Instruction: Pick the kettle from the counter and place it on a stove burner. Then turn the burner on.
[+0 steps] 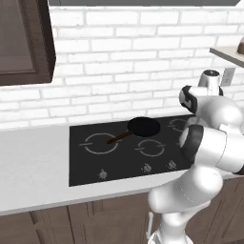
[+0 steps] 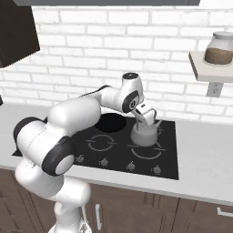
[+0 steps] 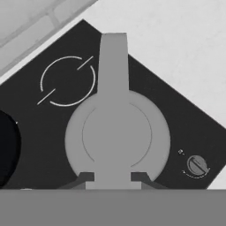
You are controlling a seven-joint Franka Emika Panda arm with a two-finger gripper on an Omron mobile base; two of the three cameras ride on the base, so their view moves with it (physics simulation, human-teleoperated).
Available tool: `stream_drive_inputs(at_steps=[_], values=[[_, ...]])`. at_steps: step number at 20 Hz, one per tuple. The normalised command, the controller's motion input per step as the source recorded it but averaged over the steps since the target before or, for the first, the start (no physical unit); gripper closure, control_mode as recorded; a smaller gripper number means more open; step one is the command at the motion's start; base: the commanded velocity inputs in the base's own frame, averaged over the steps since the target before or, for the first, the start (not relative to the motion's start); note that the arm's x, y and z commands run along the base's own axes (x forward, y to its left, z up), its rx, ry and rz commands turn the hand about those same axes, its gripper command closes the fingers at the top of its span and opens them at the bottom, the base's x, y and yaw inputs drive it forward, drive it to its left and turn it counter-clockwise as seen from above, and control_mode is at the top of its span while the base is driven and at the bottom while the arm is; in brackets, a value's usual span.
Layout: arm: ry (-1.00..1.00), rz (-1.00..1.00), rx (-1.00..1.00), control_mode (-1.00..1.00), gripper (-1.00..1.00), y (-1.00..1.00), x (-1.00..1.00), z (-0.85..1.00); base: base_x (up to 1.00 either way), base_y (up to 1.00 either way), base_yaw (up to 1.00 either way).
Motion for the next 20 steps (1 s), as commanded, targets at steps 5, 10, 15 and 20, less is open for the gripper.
stream_drive_inputs(at_steps=[5, 10, 15, 20], values=[[0.0, 0.01, 0.0, -1.0, 1.0, 0.0, 0.02, -0.33, 0.0, 0.0, 0.0], [0.0, 0.02, 0.0, -1.0, 1.0, -0.05, 0.0, -0.28, 0.0, 0.0, 0.0], [0.0, 0.01, 0.0, -1.0, 1.0, -0.09, 0.0, -0.21, 0.0, 0.0, 0.0], [0.0, 0.01, 0.0, -1.0, 1.0, -0.08, 0.1, -0.22, 0.0, 0.0, 0.0]])
